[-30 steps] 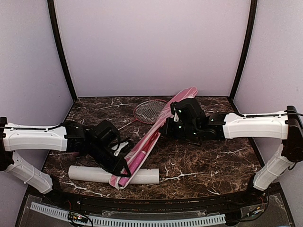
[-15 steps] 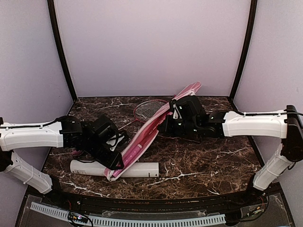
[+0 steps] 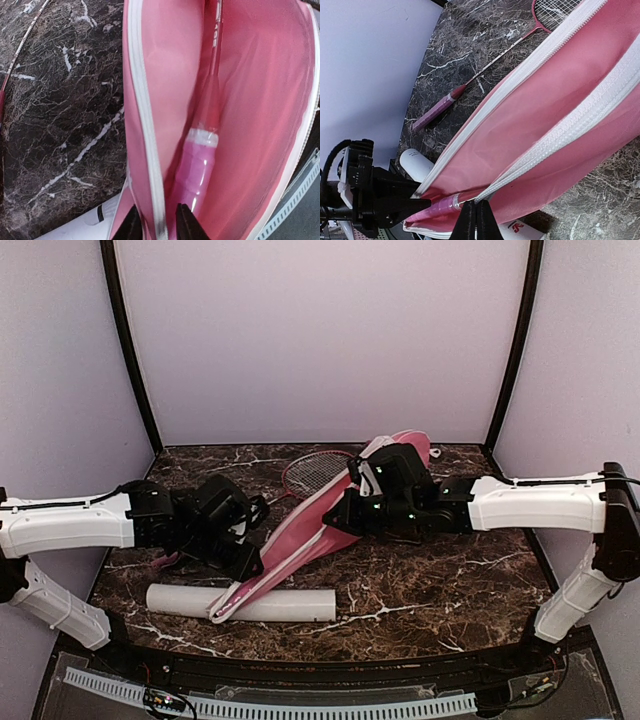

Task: Pack up the badminton gear
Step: Adjust the racket in the racket bag, then pick up the racket from the center of the board, then place the racket in the racket bag.

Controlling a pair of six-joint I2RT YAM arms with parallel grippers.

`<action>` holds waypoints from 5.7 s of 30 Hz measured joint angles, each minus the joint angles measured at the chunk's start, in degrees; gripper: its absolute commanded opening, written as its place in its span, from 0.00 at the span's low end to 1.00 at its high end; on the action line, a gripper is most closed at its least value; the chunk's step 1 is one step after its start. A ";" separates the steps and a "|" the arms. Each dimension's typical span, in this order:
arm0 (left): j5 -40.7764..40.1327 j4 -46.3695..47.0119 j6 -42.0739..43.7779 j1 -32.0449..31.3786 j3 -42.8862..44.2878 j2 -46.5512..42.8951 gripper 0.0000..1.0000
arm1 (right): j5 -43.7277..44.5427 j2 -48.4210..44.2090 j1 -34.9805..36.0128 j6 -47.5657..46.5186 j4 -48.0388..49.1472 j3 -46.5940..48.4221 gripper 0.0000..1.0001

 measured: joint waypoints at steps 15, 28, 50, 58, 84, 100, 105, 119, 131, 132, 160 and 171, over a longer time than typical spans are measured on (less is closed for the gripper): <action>4.81 5.20 -2.82 0.02 -1.70 -0.55 0.76 | 0.15 -0.22 -0.17 -0.02 2.25 -1.20 0.00; 4.46 5.38 -4.61 0.02 -5.31 1.81 0.45 | 0.24 -0.96 -0.17 0.00 2.78 -2.23 0.00; 2.54 9.49 -4.48 0.46 -2.89 -0.63 0.72 | 1.33 -3.26 -0.39 -0.15 5.31 -5.07 0.00; 6.16 15.80 -5.42 3.34 -2.86 0.66 0.81 | 0.72 -6.43 -0.39 -0.55 7.80 -9.81 0.00; 9.62 5.05 22.05 37.07 7.91 15.17 0.86 | 1.05 -17.62 -2.67 0.87 10.60 -21.64 0.00; 1.57 2.54 27.34 38.53 2.45 20.15 0.74 | -6.54 -17.53 -11.04 -4.44 4.11 -16.11 0.00; 1.62 2.60 27.76 38.56 2.45 21.07 0.58 | -9.57 -17.55 -13.88 -8.52 -0.55 -14.21 0.00; 6.01 3.69 27.93 33.51 -0.57 21.22 0.38 | -13.46 -18.93 -20.22 -14.23 -7.48 -15.28 0.00; 1.44 3.80 28.00 28.59 -0.61 20.79 0.07 | -13.49 -22.43 -21.09 -13.46 -7.52 -18.23 0.00; 1.01 3.54 27.98 28.35 -0.61 20.31 0.06 | -13.49 -22.43 -21.11 -13.18 -7.23 -18.32 0.00; -3.48 -28.57 13.99 12.07 18.58 0.48 0.00 | -4.33 -11.98 -21.94 -7.39 1.77 -14.32 0.00; -1.90 -39.60 5.38 7.30 16.96 -3.06 0.00 | -1.40 -6.88 -22.23 -5.25 5.62 -10.03 0.00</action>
